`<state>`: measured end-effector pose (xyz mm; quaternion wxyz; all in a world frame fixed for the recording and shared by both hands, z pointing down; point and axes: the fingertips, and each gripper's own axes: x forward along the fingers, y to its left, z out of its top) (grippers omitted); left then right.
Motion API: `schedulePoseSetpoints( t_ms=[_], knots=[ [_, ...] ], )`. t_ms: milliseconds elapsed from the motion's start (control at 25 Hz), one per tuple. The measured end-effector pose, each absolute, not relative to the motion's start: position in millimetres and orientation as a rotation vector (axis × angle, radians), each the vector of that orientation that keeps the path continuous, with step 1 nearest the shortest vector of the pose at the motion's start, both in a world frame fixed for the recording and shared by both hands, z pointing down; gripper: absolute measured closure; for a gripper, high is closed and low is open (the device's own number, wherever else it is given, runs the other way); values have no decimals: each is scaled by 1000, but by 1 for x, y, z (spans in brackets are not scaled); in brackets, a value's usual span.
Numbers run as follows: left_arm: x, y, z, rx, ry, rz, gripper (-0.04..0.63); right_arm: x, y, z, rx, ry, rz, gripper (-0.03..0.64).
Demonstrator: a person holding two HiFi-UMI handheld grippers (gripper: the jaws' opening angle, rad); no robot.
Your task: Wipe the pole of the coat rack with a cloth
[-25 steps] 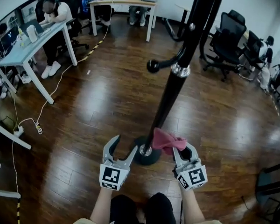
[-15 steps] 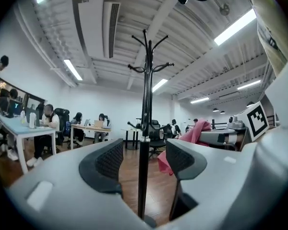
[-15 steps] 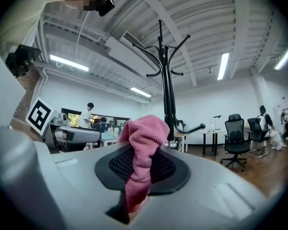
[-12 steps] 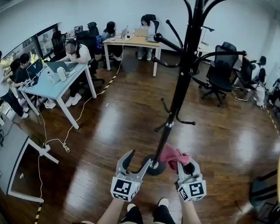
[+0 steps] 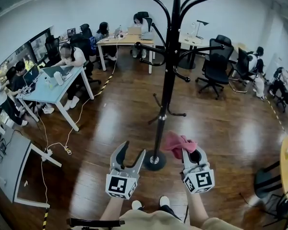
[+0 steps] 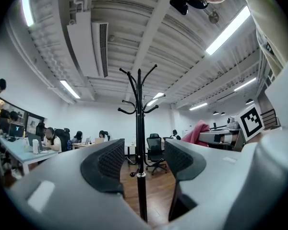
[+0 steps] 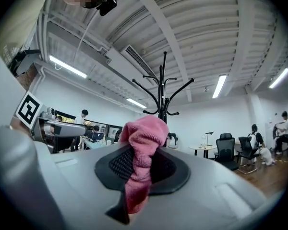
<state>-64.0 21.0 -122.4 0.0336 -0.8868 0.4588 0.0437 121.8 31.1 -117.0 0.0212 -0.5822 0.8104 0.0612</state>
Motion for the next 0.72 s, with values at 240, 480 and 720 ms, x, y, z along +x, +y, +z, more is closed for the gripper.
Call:
schedulePoseSetpoints(
  t_ms=[240, 480, 720],
  knots=[
    [-46, 38, -125, -2780, 1277, 169, 360, 146, 59, -112, -1934, 2444, 225, 566],
    [-47, 61, -131, -2779, 1262, 197, 360, 135, 107, -116, -1955, 2456, 202, 565],
    [-36, 121, -123, -2739, 1367, 142, 360, 139, 164, -113, -1829, 2504, 198, 566]
  ],
)
